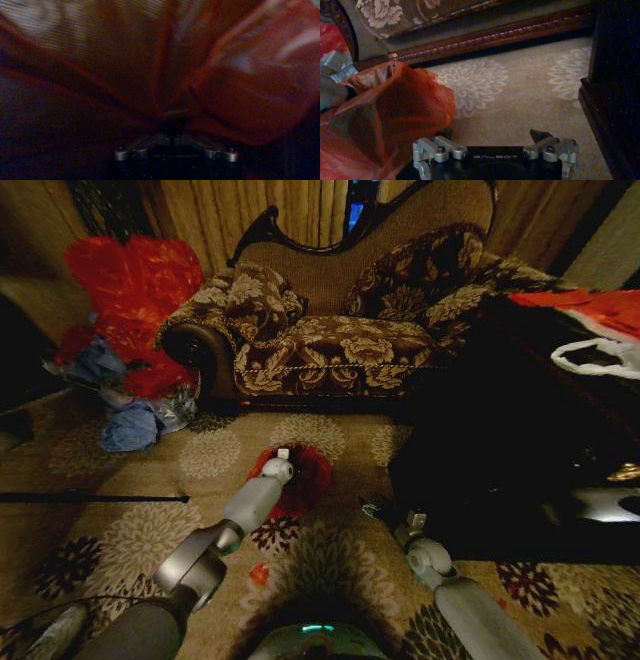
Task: Place a garbage bag over the trash bin.
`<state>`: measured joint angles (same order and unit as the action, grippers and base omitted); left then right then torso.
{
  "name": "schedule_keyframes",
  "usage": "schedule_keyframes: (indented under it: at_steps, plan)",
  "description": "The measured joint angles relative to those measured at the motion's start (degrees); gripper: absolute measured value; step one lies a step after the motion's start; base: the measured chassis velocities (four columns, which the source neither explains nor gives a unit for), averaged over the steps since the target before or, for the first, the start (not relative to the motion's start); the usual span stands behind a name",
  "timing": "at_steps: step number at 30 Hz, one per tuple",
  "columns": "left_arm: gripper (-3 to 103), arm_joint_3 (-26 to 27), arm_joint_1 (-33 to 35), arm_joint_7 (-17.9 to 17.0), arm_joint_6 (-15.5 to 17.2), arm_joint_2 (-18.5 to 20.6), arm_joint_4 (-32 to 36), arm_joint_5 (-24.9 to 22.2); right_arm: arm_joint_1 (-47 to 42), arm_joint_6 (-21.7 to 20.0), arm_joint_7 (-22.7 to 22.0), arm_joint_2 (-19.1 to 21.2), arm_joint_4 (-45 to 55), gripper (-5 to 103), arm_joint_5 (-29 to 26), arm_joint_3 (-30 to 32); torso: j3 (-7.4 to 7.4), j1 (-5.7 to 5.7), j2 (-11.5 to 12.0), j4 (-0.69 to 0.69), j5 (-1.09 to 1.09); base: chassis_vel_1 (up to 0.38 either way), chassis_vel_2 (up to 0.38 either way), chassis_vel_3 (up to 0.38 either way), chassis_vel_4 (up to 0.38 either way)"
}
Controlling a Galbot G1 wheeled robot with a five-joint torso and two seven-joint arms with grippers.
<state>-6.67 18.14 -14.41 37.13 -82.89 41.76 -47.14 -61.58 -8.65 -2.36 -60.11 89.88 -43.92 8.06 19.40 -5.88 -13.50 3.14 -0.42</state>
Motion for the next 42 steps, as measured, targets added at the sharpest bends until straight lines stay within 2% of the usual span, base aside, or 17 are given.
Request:
schedule_keyframes:
  at_steps: [3, 10, 12, 15, 21, 28, 34, 40, 42]
  plan:
    - [0, 0.5, 0.2, 1.0, -0.6, -1.0, -1.2, 1.1, 0.1, 0.0, 0.0, 0.0, 0.1, 100, 0.0, -0.2, 0.0, 0.0, 0.0, -0.02, 0.0, 0.0, 0.0, 0.0, 0.0]
    - [0, 3.0, 0.8, 0.8, -0.8, -1.7, -3.0, 3.7, 0.9, 0.0, -0.2, 0.1, 0.4, 100, 0.0, -1.3, -0.04, 0.03, 0.0, 0.0, 0.02, 0.0, 0.0, 0.0, 0.0]
    - [0, 3.7, 1.2, 0.7, -0.8, -1.7, -4.5, 5.2, 0.9, 0.0, -0.3, 0.2, 0.5, 100, 0.0, -1.5, 0.05, -0.02, 0.0, -0.05, -0.04, 0.0, 0.0, 0.0, 0.0]
    - [0, 4.1, 1.7, -0.2, -0.9, -1.2, -3.3, 5.9, 0.9, 0.0, -0.4, 0.3, 0.7, 100, 0.0, -1.5, 0.01, -0.01, 0.0, -0.02, -0.03, 0.0, 0.0, 0.0, 0.0]
    - [0, 4.1, 1.8, -1.5, -0.5, 0.9, -0.3, 4.8, 1.6, -0.1, -0.8, -0.1, 0.6, 100, 0.1, -2.3, 0.0, 0.0, 0.0, -0.03, -0.01, 0.0, 0.0, 0.0, 0.0]
    - [0, 4.2, -0.2, -0.6, -1.0, 0.0, -3.2, 5.1, 2.7, -0.3, -1.6, -0.8, 0.6, 100, 0.1, -3.6, 0.0, 0.0, 0.0, -0.03, 0.0, 0.0, 0.0, 0.0, 0.0]
    - [0, 4.5, -1.5, 0.8, -3.3, -1.6, -4.4, 6.2, 2.7, -0.3, -1.9, -0.6, 0.7, 100, 0.2, -4.0, 0.01, 0.0, 0.0, -0.04, -0.01, 0.0, 0.0, 0.0, 0.0]
    - [0, 6.1, -4.7, 2.8, -6.3, -4.5, -8.5, 9.7, 1.8, -0.4, -2.5, -0.3, 2.1, 100, 0.5, -4.1, 0.0, 0.0, 0.0, 0.01, -0.01, 0.0, 0.0, 0.0, 0.0]
    - [0, 6.4, -4.8, 3.3, -6.5, -4.3, -9.0, 10.0, 2.0, -0.4, -2.8, -0.3, 2.3, 100, 0.5, -5.0, 0.0, 0.0, 0.0, -0.02, 0.02, 0.0, 0.0, 0.0, 0.0]
